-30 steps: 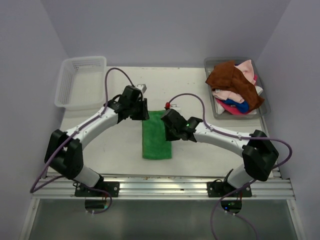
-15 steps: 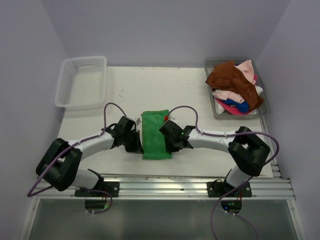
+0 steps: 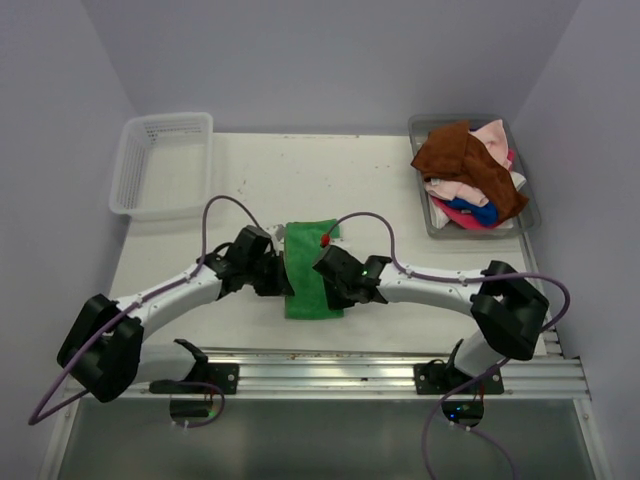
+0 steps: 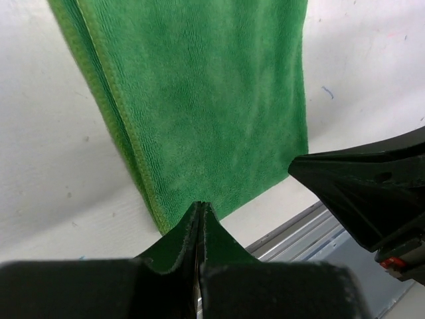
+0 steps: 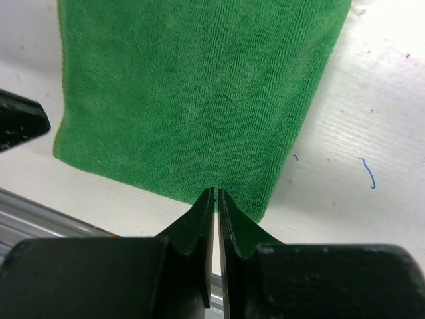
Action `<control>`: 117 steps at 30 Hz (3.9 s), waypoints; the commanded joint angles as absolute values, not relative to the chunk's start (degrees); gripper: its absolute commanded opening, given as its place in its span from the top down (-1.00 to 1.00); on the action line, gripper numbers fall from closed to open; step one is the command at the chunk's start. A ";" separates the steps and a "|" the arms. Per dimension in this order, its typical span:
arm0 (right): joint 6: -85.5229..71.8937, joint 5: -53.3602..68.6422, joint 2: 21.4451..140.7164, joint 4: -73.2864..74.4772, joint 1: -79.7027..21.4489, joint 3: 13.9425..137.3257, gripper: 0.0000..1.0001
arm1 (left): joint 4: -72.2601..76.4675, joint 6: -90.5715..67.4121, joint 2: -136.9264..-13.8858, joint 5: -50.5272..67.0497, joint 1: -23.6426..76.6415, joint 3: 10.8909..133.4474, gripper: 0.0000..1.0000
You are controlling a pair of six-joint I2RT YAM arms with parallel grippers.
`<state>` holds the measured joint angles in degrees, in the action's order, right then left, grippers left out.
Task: Roll the towels
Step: Fold the towel, then roll the towel
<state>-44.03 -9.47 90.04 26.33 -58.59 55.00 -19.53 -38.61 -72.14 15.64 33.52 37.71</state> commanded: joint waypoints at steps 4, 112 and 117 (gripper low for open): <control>-47.11 -9.58 94.83 23.56 -59.24 52.03 0.80 | -12.67 -42.45 -74.96 16.88 35.42 29.36 1.00; -49.67 -15.03 82.79 21.71 -60.12 50.44 1.00 | -29.44 -48.87 -66.00 3.78 35.95 39.02 1.00; -47.47 -16.08 84.81 22.24 -58.02 53.96 1.00 | -29.44 -47.90 -71.18 1.94 35.77 43.85 1.00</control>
<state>-49.76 -12.82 83.72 20.97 -59.42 50.46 -28.51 -48.82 -69.43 4.75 36.03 40.12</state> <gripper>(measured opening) 0.027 0.045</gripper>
